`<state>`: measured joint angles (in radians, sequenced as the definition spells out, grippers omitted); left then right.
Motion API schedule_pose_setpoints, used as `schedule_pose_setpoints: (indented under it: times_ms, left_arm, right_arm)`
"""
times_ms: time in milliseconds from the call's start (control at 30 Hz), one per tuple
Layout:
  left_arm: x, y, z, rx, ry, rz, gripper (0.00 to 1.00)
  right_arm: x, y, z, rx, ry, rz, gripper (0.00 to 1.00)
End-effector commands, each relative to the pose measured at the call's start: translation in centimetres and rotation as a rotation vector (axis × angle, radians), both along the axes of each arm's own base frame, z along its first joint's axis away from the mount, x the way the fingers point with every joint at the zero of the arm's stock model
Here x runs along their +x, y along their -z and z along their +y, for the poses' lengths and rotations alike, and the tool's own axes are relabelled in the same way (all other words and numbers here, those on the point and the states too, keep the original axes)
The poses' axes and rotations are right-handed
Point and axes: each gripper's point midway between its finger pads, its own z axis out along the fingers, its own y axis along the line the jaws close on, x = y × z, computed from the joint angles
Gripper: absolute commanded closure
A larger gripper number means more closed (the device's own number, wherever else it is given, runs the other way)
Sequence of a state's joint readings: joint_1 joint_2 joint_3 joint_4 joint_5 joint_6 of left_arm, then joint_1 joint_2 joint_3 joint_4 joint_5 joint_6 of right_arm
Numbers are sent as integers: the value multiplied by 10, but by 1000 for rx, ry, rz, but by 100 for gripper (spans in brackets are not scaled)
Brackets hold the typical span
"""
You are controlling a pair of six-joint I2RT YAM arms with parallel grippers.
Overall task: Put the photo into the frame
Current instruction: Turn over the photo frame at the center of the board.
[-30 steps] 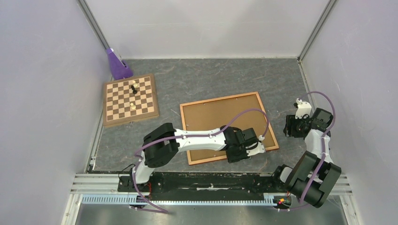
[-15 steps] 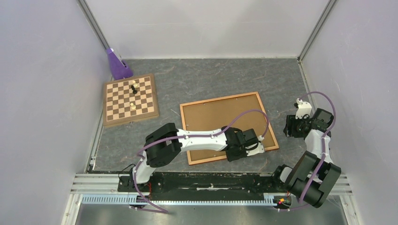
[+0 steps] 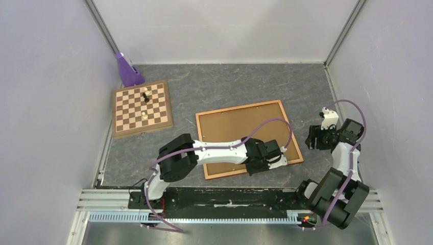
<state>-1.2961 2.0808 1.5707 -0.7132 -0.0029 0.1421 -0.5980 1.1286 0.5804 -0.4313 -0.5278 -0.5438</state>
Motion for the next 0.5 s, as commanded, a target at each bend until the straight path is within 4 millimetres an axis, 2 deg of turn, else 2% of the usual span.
schedule_pose_setpoints:
  times_ms: [0, 233, 467]
  left_arm:
    - [10, -30, -17, -78, 2, -21, 98]
    - [44, -57, -21, -137, -85, 12, 98]
    - [91, -73, -26, -192, -189, 35, 98]
  right_arm:
    - [9, -26, 9, 23, -60, -86, 32]
    - [17, -60, 18, 119, -18, -157, 27]
    - [30, -85, 22, 223, 48, -223, 23]
